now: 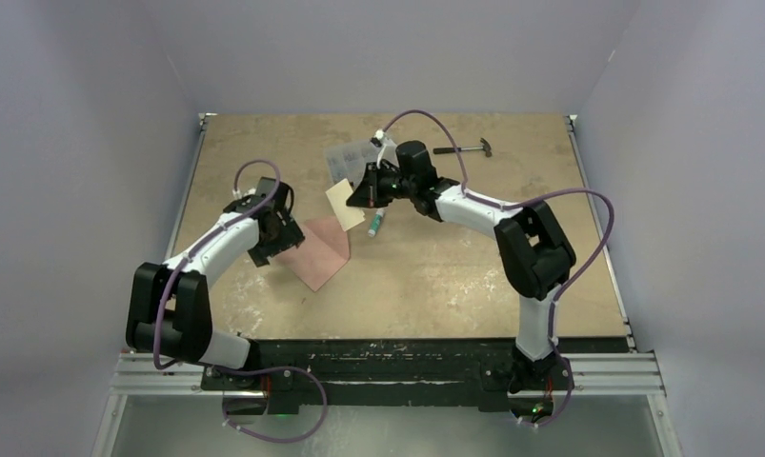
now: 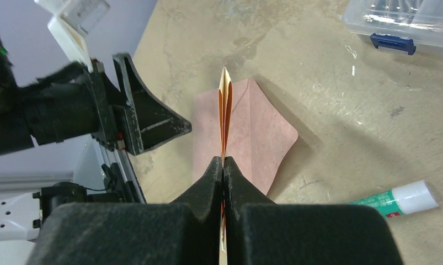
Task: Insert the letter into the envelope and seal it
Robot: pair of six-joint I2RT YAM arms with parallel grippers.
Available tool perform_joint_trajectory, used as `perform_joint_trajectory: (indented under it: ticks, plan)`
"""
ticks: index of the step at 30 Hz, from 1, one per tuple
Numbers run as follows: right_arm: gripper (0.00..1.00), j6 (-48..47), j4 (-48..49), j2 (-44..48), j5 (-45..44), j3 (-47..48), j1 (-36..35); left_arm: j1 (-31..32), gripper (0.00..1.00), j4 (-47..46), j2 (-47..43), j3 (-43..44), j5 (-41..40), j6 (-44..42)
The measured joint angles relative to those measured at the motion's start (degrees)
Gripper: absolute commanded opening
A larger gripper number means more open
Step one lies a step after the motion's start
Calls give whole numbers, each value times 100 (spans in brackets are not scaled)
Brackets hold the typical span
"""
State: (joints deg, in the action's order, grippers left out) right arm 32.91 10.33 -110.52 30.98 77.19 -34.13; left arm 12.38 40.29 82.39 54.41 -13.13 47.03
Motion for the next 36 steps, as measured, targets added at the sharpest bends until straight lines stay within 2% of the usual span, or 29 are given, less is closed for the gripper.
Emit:
perform_joint_trajectory:
  ticks: [4,7,12,18,21,25,31,36]
  plan:
    - [0,-155,20,-271,127,118,13,-11,76,-345,22,-706,-101,337]
    - [0,-208,111,-433,225,212,39,-24,71,-776,177,-1060,-7,396]
    - [0,-197,271,-820,409,415,33,-57,62,-1491,350,-953,136,286]
    - [0,-138,258,-1373,450,798,-50,-140,57,-2116,863,-555,509,-127]
    - [0,-66,197,-1480,380,844,-122,-168,56,-1965,986,-400,634,-367]
    - [0,17,-52,-1506,111,846,-168,-223,58,-1729,1128,-195,765,-544]
    - [0,136,-240,-1482,-98,844,-181,-258,70,-1709,1091,-173,964,-629]
    - [0,323,-302,-1311,-144,824,-181,-260,71,-1582,1008,-181,1215,-592]
